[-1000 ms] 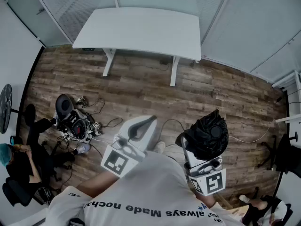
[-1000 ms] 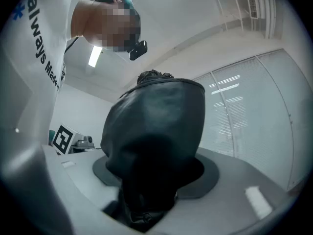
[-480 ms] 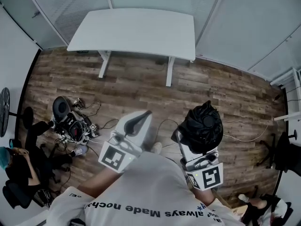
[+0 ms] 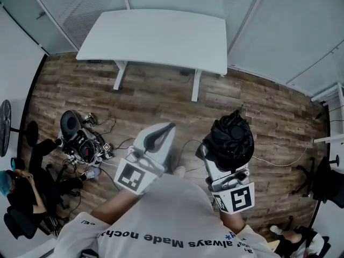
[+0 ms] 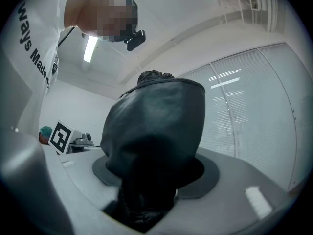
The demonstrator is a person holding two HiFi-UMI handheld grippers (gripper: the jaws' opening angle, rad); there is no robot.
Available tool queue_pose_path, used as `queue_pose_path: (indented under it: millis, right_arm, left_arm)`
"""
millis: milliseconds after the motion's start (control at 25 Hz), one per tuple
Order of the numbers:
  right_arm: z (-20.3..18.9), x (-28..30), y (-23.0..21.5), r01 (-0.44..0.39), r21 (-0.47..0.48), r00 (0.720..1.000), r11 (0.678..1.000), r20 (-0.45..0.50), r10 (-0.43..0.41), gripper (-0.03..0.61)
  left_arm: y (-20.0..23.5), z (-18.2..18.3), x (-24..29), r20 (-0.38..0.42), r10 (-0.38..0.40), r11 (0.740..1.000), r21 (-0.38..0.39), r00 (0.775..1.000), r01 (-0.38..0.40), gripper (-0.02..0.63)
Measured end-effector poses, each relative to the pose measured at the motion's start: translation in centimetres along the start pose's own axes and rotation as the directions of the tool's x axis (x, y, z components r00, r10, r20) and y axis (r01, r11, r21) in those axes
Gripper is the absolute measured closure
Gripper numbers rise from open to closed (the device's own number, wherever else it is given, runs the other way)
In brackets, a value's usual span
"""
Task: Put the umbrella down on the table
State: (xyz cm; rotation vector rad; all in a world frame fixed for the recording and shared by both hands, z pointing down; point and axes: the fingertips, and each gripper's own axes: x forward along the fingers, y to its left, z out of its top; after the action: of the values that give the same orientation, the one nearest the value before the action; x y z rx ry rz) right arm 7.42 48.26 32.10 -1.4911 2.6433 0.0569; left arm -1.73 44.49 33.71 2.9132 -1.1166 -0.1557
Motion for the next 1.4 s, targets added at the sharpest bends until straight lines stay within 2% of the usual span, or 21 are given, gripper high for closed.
queue_pose_path:
  millis: [440, 680, 1200, 1400]
  right_arm:
    - [-1.9, 17.9, -2.9, 0.009, -0.032, 1.000, 0.999, -0.016, -0.009, 0.322]
    - [-2.2, 25.3, -4.1, 0.034, -0.020, 0.999, 0.999, -0.006, -0.034, 0.322]
    - [-4.4, 34.7, -10.4, 0.067, -0.015, 0.997, 0.998, -0.038, -0.067, 0.322]
    - [-5.5, 37.8, -14.8, 0.058, -0.004, 0.998, 0.998, -0.032, -0.058, 0.322]
  left_arm:
    - [17.1, 0.3, 6.2, 0.018, -0.009, 1.000, -0.014, 1.000, 0.010, 0.611]
    - [24.5, 1.1, 8.8, 0.021, -0.032, 0.999, 0.000, 0.999, 0.032, 0.611]
    - [32.9, 0.6, 16.1, 0.016, -0.039, 0.999, -0.014, 0.999, 0.039, 0.611]
    - [35.2, -0.5, 21.1, 0.008, -0.034, 0.999, -0.012, 0.999, 0.034, 0.611]
